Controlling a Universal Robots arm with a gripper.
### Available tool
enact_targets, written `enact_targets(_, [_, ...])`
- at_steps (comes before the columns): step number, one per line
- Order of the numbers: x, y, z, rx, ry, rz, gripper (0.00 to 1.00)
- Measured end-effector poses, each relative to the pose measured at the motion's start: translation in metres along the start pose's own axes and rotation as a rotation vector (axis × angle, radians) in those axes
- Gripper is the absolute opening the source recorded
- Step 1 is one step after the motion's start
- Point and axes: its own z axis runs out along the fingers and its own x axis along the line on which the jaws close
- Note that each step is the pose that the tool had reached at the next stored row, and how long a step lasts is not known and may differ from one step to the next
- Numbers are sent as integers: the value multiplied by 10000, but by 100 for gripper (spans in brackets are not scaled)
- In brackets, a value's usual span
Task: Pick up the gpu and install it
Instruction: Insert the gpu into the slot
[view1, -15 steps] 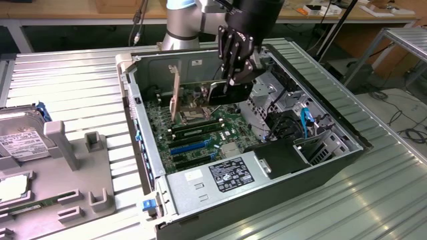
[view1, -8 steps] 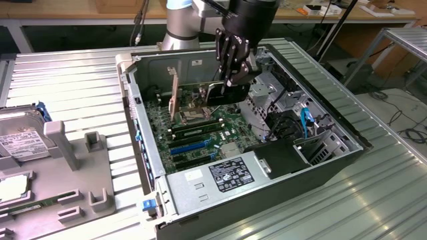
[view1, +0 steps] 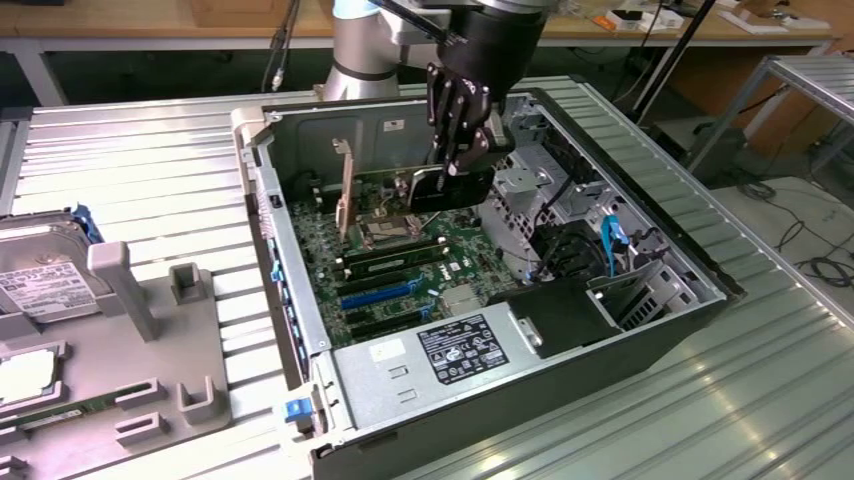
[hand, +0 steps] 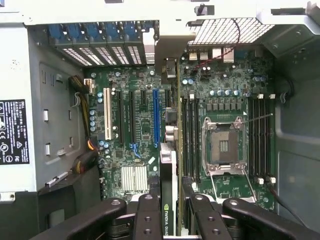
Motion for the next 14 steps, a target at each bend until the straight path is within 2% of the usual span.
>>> enact_targets(6, [-4,1,5,4,-5,4,27])
enact_targets(9, [-5,1,22,44,-6,26,27])
enact_targets(12, [-5,2,61,126,-9,32,27])
enact_targets(14, [-14,1,94,147,-9,38,27])
